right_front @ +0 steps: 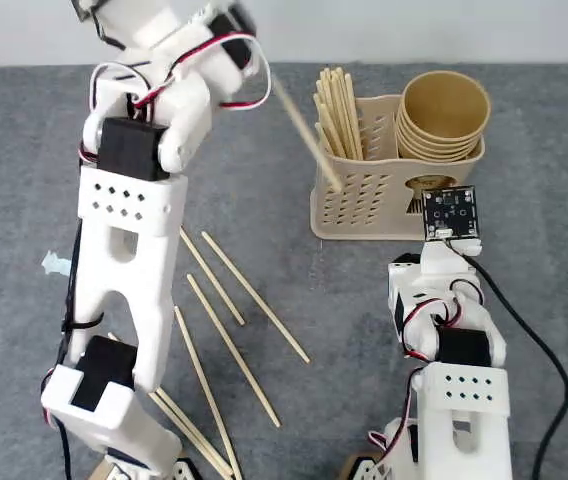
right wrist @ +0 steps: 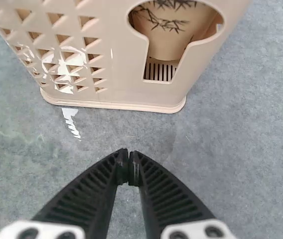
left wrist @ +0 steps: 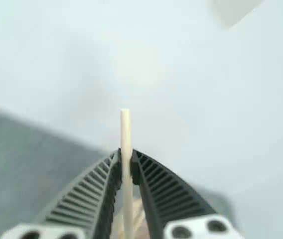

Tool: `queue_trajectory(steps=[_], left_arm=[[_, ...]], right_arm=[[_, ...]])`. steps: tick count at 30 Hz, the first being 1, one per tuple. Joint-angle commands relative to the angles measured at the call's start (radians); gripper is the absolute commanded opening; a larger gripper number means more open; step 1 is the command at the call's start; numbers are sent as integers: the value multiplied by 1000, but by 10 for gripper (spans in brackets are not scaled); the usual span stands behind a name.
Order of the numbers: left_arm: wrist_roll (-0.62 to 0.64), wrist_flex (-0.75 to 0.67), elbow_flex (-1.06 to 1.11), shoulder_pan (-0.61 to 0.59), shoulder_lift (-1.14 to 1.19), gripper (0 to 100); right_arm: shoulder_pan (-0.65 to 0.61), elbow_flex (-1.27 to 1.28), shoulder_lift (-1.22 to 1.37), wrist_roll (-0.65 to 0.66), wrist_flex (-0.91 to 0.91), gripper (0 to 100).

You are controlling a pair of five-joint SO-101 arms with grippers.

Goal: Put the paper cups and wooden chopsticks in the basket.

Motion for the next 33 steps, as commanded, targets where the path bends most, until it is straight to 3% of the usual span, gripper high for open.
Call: queue_trajectory(steps=[1,10,15,20,27,33], left_arm=[[-46,-193,8,26,-38,13],[-233,-635,325,74,-38,13],[-341,-796,472,97,-52,13],[-376,-750,492,101,-100,19],[-322,-517,496,98,-219,167],[-270,-331,496,92,-330,181]], right_arm=[[5,-26,-27,-3,-21,19],[5,-26,-27,-3,-22,19],[5,-26,-27,-3,-22,19],[5,-26,-27,-3,-22,19],[5,-26,-27,-3,-22,19],[5,-26,-27,-3,-22,19]])
